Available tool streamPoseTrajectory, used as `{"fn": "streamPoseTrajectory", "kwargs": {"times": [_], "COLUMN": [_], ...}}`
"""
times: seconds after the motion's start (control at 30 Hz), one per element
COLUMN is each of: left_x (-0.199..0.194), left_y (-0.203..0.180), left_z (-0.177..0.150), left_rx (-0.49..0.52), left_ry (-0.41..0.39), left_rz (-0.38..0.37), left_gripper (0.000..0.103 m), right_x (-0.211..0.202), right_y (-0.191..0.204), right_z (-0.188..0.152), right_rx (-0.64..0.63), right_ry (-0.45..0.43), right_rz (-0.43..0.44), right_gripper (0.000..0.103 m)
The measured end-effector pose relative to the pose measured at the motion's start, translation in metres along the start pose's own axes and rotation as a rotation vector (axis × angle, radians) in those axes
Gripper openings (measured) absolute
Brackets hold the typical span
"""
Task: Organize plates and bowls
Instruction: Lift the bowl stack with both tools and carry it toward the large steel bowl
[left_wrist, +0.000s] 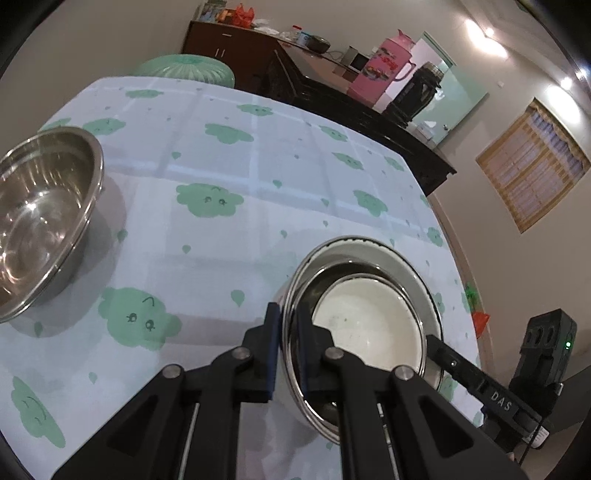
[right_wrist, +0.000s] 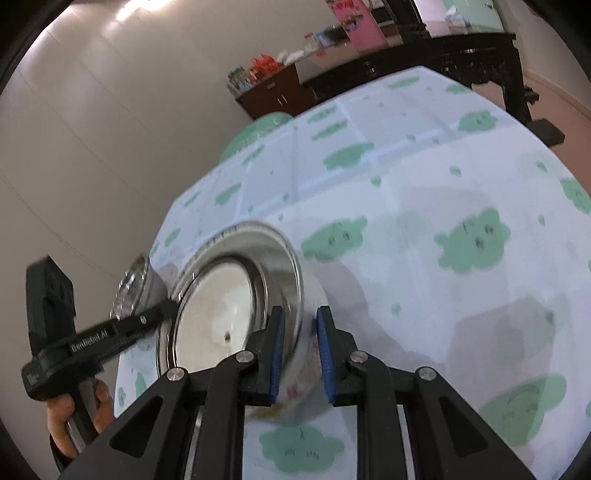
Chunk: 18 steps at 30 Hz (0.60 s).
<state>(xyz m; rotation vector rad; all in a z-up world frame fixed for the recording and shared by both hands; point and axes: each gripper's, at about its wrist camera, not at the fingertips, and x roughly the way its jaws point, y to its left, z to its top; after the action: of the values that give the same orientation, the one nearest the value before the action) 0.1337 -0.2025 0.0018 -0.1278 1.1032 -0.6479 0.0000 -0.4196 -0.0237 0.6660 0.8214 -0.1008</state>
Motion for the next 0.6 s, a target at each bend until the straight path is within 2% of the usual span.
{"fn": "streamPoseTrajectory", "kwargs": {"times": [0.17, 0.27, 0.47, 0.6], "left_x": [0.006, 0.001, -0.013, -0.024], "left_y": [-0.004, -0.001, -0.002, -0.008], "left_z": [-0.006, -0.008, -0.004, 0.001], "left_rx": [0.011, -0.022, -0.026, -0.014], "left_ry": [-0.02, -0.018, -0.032, -0.05], "left_rz": [0.046, 0.035, 0.035, 0.042], "left_gripper": [0.006, 0.005, 0.005, 0.005], "right_x": [-0.003, -0.003, -0.009, -0.019], "right_y": [0.008, 0.005, 0.01, 0.024], "right_z": [-0.006, -0.005, -0.005, 0.0], "right_rx": [-0.054, -0.045, -0.035, -0.071], "right_ry": [-0.02, -0.014, -0.005, -0.032], "right_rz": [-0.044, -0.03, -0.005, -0.024], "right_gripper": [0.02, 0.019, 0.019, 0.019]}}
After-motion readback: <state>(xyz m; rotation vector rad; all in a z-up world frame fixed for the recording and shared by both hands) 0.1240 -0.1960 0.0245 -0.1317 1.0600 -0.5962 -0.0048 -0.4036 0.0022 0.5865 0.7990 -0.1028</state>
